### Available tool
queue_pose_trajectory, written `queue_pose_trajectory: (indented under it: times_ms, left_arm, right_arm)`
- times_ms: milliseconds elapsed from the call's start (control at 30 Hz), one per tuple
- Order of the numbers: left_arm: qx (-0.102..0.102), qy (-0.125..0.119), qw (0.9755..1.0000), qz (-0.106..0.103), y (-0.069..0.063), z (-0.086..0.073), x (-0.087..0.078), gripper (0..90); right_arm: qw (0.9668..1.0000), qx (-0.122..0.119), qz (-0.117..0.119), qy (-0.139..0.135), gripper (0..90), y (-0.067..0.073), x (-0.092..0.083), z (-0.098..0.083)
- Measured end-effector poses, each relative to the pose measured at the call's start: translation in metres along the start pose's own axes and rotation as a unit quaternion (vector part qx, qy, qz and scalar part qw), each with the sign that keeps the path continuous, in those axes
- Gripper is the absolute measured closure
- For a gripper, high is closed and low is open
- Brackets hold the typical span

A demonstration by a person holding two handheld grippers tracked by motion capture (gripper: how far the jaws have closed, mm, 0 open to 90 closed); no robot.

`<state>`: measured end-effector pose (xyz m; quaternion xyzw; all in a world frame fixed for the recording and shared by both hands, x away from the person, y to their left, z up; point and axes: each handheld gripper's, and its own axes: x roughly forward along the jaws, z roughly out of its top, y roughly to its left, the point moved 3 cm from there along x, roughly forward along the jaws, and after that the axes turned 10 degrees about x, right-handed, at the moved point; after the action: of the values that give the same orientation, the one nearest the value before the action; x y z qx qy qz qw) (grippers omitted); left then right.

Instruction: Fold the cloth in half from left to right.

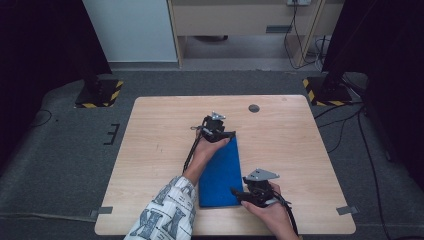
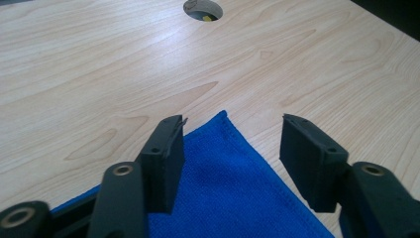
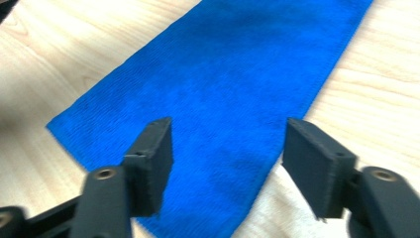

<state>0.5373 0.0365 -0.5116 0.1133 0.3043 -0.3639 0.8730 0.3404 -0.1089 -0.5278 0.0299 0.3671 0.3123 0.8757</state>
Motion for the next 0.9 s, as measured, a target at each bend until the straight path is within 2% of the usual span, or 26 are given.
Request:
queue_pose_trajectory:
  times_ms: [133, 267, 467, 667, 767, 900]
  left_arm:
    - [0.008, 0.005, 1.0000, 0.002, 0.001, 0.000, -0.004, 35.1]
    - [0.013, 0.014, 0.9998, -0.002, 0.001, -0.002, -0.010, 30.2]
    - [0.022, 0.020, 0.9995, 0.007, 0.005, -0.005, -0.022, 26.9]
    - [0.028, 0.023, 0.9992, 0.018, 0.010, -0.007, -0.035, 24.1]
    - [0.026, 0.020, 0.9993, 0.018, 0.013, -0.008, -0.040, 21.8]
    - [0.025, 0.020, 0.9993, 0.018, 0.017, -0.016, -0.047, 18.5]
  right_arm:
    - [0.9999, 0.009, 0.000, -0.006, 26.7, -0.004, 0.003, 0.004]
    - [0.9999, 0.008, 0.000, -0.013, 21.1, -0.006, 0.006, 0.008]
    - [0.9998, 0.013, -0.007, -0.017, 12.0, -0.013, 0.016, 0.015]
    - [0.9998, 0.006, 0.000, -0.017, 8.7, -0.018, 0.023, 0.022]
    - [0.9998, 0.006, 0.009, -0.019, 8.5, -0.021, 0.025, 0.027]
    - [0.9999, 0.003, 0.010, -0.013, 9.3, -0.027, 0.030, 0.032]
